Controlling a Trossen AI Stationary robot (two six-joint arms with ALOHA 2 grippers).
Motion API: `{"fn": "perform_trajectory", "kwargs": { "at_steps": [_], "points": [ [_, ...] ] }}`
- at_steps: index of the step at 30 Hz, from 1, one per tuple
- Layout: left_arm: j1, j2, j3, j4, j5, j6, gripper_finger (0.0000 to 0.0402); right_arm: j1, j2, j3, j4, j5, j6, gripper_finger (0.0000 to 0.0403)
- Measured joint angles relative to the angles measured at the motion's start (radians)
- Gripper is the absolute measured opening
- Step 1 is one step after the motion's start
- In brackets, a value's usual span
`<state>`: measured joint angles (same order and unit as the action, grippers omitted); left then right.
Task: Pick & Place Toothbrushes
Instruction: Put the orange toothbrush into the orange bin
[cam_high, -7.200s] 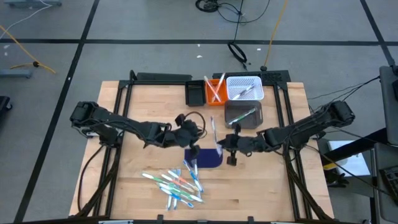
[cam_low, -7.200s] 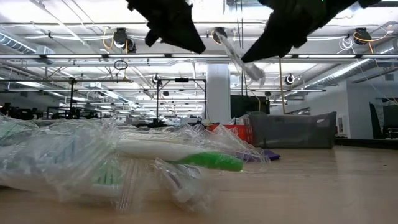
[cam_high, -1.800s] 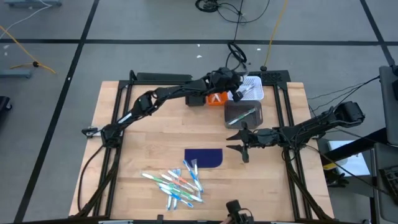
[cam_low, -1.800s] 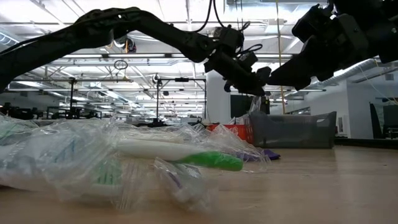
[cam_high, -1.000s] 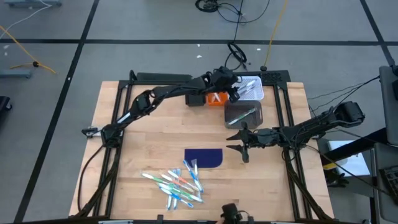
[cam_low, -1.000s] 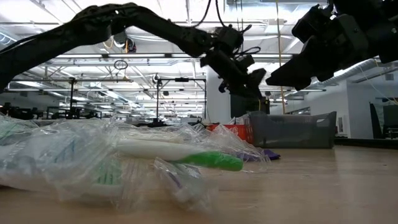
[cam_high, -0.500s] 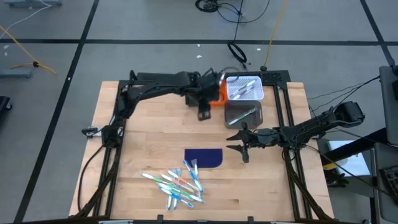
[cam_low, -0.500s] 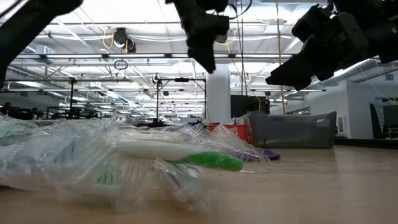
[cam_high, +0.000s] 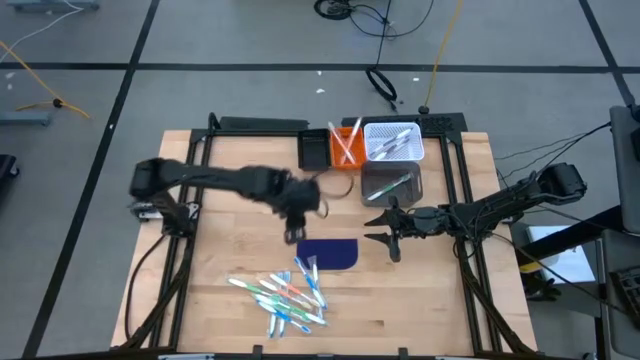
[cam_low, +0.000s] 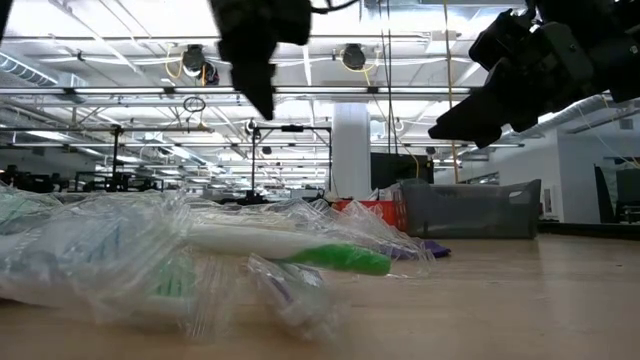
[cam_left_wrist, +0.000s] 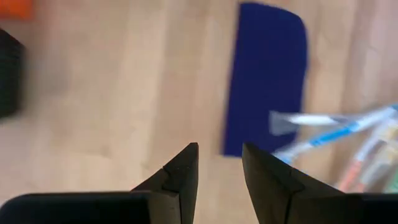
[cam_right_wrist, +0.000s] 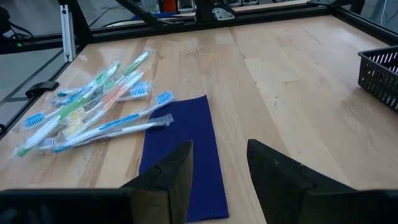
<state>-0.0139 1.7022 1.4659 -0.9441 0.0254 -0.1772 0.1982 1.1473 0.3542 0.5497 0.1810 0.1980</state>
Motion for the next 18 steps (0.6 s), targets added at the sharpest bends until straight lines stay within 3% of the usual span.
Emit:
{"fn": "perform_trajectory", "kwargs": {
  "at_steps": [8,15,18],
  "points": [
    [-0.233,-0.088,-0.267,0.140,0.000,-0.252,0.0122,0.000,0.000,0.000,0.000,0.000,0.000,0.0144],
    [-0.387,-0.087,-0.366,0.331,-0.004,-0.310,0.0122,0.000,0.000,0.000,0.000,0.000,-0.001,0.0144],
    [-0.430,-0.087,-0.369,0.360,-0.083,-0.326,0.0122,0.000,0.000,0.000,0.000,0.000,-0.001,0.0144]
  ]
}}
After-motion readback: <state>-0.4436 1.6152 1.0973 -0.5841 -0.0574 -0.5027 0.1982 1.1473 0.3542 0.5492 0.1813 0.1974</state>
